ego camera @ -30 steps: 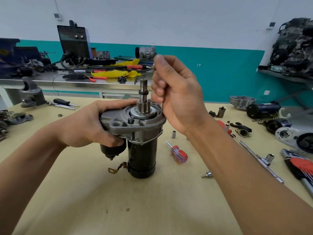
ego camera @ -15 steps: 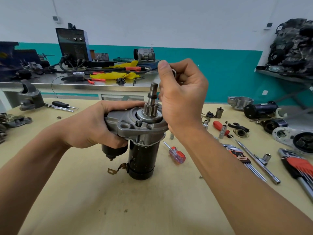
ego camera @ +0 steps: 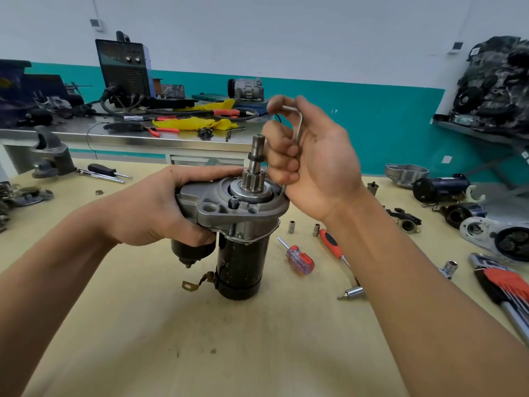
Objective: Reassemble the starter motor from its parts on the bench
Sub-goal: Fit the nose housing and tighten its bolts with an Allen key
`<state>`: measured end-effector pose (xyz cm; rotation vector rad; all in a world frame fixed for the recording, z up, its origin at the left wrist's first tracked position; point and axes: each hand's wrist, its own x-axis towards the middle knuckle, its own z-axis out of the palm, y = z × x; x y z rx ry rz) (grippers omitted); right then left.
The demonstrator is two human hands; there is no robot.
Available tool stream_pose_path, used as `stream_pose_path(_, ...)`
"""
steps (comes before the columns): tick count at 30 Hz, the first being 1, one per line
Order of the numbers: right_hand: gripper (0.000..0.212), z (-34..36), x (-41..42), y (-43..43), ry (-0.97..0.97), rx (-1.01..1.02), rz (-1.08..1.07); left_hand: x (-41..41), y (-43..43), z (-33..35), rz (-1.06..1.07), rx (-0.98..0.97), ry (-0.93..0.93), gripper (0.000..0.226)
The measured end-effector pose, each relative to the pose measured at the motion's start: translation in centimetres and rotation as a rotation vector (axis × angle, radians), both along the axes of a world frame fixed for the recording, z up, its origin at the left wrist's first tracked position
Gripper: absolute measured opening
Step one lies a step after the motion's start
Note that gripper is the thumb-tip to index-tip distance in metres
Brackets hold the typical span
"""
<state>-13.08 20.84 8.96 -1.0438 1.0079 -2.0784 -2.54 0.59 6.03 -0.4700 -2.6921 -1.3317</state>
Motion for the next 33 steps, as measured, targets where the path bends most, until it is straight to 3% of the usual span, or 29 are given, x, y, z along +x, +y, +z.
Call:
stream_pose_path(8, 0.023, 0.1, -0.2, 0.2, -0.068, -0.001, -0.047, -0.2, 0.0, 0.0, 0.007, -0.014, 0.002, 0.093)
stream_pose_path(14, 0.018, -0.5, 0.6, -0.9, -0.138, -0.203, -0.261, 0.0, 0.0, 0.1, -0.028, -0.016, 0.005, 0.091)
stream_pose_path(18, 0.021, -0.7, 1.1, -1.4, -0.013, -0.321, -0.483, 0.1, -0.1, -0.1, -0.023, 0.0, 0.008, 0.091)
stream_pose_path(23, 0.025, -1.3, 1.4, -2.1, 0.313, -0.408, -0.847, 0.1, -0.1, 0.1, -0.015, 0.001, 0.013, 0.094)
stream_pose_path(28, 0.029, -1.8, 1.4, -2.1, 0.57, -0.415, -1.075, 0.2, 0.1, 0.1, -0.016, 0.005, 0.011, 0.093)
stream_pose_path(31, 0.029, -2.0, 1.4, -2.1, 0.584, -0.404, -1.125, 0.1, 0.2, 0.0, -0.01, 0.011, 0.023, 0.092)
stream_pose_path(33, 0.024, -2.0, 1.6, -2.1, 0.495, -0.376, -1.031, 0.1, 0.1, -0.1, -0.022, 0.024, 0.029, 0.092)
